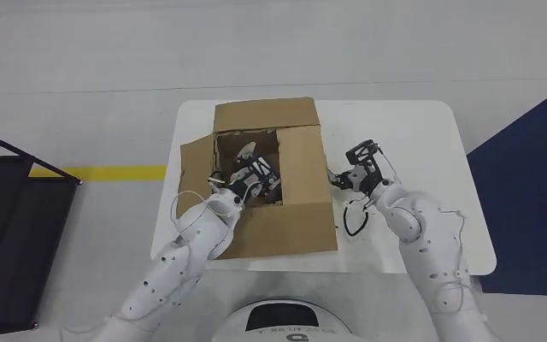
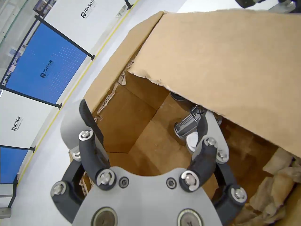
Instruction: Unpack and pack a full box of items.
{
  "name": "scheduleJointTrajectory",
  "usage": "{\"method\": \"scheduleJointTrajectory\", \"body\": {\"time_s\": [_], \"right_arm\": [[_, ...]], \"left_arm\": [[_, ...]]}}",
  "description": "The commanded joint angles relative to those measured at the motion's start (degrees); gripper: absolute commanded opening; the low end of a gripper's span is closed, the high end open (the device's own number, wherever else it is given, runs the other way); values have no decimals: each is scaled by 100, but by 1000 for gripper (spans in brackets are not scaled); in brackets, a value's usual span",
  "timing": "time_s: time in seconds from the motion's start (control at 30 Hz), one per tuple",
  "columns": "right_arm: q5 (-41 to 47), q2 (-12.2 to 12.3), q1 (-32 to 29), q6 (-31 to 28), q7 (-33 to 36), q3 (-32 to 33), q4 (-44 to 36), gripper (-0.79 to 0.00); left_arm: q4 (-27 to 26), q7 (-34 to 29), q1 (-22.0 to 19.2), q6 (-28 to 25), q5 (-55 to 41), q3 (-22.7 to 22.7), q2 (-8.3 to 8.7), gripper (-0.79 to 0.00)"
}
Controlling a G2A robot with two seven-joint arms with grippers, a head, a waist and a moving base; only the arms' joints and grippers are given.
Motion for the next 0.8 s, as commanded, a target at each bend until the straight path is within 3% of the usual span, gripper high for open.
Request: {"method": "scheduleJointTrajectory", "body": {"time_s": [0.0,0.23,0.43,0.6,0.77], "right_arm": [[24,0,29,-42,-17,-55,49,0],[137,2,111,-180,-152,-214,241,0],[375,20,170,-510,-291,-263,343,0],[392,77,-7,-592,-574,-13,372,0],[365,184,-877,-260,-1091,797,-188,0]], "left_arm": [[23,-1,-12,19,14,69,-18,0],[-203,268,-80,420,-127,117,-90,0],[-601,513,-317,383,93,422,-166,0],[-364,362,-759,324,240,902,-312,0],[121,129,-1165,457,119,1430,-526,0]]}}
